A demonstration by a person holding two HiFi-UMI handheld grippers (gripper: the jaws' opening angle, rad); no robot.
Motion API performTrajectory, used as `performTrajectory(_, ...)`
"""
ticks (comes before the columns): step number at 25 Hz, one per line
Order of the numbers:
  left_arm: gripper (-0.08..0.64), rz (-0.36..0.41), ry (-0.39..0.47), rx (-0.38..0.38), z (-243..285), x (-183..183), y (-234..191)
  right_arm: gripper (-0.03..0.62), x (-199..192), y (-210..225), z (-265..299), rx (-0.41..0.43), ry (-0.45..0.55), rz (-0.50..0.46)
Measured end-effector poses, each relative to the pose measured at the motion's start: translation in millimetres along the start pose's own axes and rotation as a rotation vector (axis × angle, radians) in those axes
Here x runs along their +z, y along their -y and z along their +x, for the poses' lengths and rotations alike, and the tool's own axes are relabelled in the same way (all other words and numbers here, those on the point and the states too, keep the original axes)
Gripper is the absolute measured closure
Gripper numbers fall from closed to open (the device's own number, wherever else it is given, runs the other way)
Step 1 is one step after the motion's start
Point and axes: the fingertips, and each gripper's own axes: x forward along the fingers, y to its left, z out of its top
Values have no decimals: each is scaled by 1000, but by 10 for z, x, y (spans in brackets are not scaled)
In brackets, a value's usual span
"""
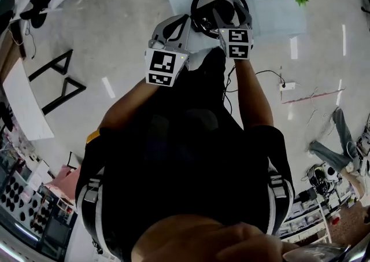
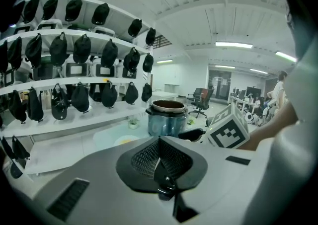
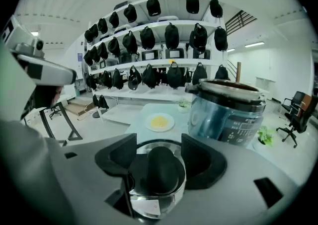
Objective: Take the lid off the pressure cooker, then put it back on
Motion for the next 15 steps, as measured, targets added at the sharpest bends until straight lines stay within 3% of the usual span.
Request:
performTrajectory(5,554,33,24,-65,-174,46,114,318,345,-204,-534,-38,79,40)
performTrajectory(11,553,47,56,-141,-375,103,193,351,474,-533,-1025,-72,115,78)
performTrajectory(15,552,71,57,-205,-525,9,322,429,438,-702,-1307,-134,121,126)
